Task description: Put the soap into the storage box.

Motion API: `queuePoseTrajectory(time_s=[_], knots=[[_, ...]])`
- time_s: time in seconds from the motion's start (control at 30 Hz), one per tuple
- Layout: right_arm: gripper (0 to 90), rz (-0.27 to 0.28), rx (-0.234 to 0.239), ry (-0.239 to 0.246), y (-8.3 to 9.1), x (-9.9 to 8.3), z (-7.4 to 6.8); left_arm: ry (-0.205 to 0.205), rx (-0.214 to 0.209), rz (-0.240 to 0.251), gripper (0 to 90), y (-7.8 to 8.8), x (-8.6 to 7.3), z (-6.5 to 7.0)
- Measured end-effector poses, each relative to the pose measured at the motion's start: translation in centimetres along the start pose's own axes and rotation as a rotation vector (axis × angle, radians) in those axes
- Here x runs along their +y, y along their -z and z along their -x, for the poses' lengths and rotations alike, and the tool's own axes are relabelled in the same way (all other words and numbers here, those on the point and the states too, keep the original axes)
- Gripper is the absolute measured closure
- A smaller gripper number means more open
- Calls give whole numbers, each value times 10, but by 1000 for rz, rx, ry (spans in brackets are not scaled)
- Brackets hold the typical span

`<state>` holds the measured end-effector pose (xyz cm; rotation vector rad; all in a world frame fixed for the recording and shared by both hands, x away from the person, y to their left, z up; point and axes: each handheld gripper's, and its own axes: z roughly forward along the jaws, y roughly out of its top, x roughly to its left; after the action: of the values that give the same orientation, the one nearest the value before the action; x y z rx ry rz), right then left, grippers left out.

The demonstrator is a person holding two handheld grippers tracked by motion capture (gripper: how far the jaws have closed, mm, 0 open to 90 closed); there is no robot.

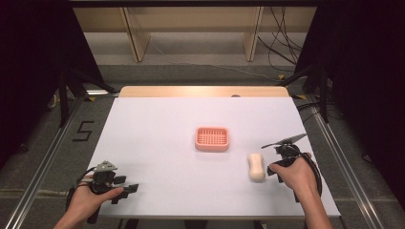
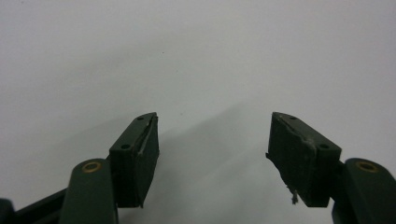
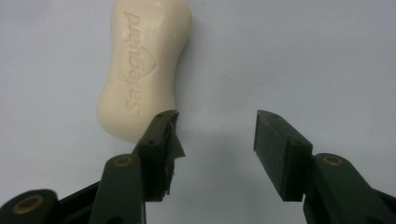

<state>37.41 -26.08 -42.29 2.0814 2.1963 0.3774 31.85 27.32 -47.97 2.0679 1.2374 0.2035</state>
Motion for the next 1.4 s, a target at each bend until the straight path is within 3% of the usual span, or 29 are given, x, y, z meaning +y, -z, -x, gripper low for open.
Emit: queuePoseTrajectory(time_s=[0.37, 0.4, 0.87, 0.97, 1.17, 1.23, 1.27, 1.3, 1.4], knots=[[491, -36, -1, 40, -6, 15, -19, -7, 6, -2, 333, 0, 0, -1], [490, -41, -11, 20, -7, 17, -21, -7, -2, -6, 333, 1, 0, 0], [474, -74, 5, 19, -14, 32, -35, -4, -3, -1, 333, 0, 0, 0], [464, -91, 6, 1, -16, 35, -39, 1, 14, 2, 333, 0, 0, 1], [443, -113, 4, -2, -22, 40, -42, -2, -5, 0, 333, 1, 0, 0], [440, -117, 13, -27, -24, 41, -44, -6, -6, -3, 333, 1, 0, 0], [439, -127, -3, -27, -24, 42, -45, -8, -6, -5, 333, 1, 0, 0], [437, -120, 2, 6, -25, 41, -43, -6, -6, -3, 333, 1, 0, 0], [431, -134, 1, 27, -27, 42, -41, -2, -6, 3, 333, 0, 0, 0]])
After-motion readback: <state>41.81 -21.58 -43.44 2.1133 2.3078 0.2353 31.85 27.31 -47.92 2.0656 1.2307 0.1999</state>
